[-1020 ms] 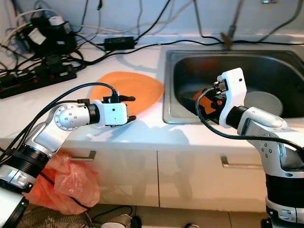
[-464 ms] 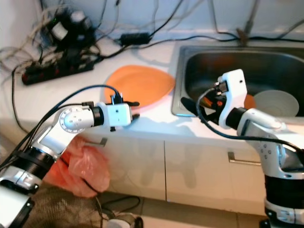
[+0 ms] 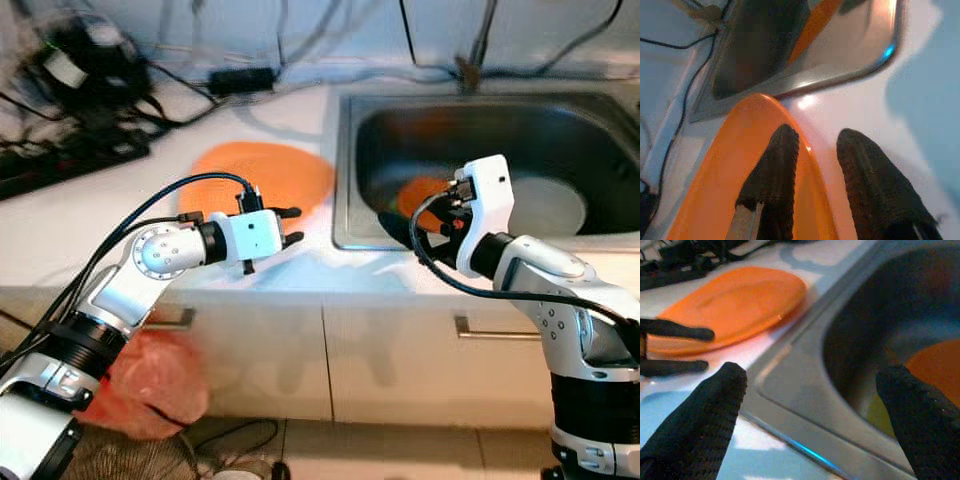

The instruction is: Kitchen organization

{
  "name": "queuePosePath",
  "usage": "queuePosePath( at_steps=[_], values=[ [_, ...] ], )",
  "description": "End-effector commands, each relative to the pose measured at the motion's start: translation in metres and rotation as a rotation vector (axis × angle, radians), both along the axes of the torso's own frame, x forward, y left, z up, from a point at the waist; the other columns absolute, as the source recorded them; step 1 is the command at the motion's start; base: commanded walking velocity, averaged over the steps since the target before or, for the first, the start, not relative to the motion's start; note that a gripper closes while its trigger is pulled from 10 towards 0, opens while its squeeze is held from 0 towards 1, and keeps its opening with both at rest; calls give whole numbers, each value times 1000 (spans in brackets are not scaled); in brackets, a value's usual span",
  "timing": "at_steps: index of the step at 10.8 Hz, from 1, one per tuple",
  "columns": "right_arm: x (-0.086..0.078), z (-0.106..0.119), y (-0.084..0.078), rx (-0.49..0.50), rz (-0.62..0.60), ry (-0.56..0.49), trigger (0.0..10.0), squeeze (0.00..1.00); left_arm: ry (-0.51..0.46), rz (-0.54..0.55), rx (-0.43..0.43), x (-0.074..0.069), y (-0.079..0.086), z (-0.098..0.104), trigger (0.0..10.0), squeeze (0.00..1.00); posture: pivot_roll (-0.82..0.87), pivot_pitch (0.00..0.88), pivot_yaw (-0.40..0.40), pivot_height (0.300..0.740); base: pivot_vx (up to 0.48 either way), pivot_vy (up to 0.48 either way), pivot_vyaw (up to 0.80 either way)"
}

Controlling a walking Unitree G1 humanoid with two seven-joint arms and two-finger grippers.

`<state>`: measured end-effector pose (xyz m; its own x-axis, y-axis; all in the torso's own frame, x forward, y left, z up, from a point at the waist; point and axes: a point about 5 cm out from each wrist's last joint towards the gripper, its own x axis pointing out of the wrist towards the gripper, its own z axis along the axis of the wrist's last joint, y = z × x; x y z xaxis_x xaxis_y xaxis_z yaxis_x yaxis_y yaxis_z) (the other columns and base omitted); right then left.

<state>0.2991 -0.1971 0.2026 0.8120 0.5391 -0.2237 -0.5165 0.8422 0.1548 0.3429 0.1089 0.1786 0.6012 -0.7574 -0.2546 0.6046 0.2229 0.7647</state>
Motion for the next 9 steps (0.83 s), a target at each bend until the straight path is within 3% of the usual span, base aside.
queuePosePath(
  at_steps=[1, 9],
  values=[
    [1, 4, 1, 3, -4, -16, 10000, 1000, 6, 19, 27, 0, 5, -4, 10000, 0, 73, 54, 83, 740, 0, 0, 0],
    [1, 5, 0, 1, -5, -24, 10000, 1000, -56, 82, 77, 9, 15, -3, 10000, 0, 69, 47, 85, 740, 0, 0, 0]
  ],
)
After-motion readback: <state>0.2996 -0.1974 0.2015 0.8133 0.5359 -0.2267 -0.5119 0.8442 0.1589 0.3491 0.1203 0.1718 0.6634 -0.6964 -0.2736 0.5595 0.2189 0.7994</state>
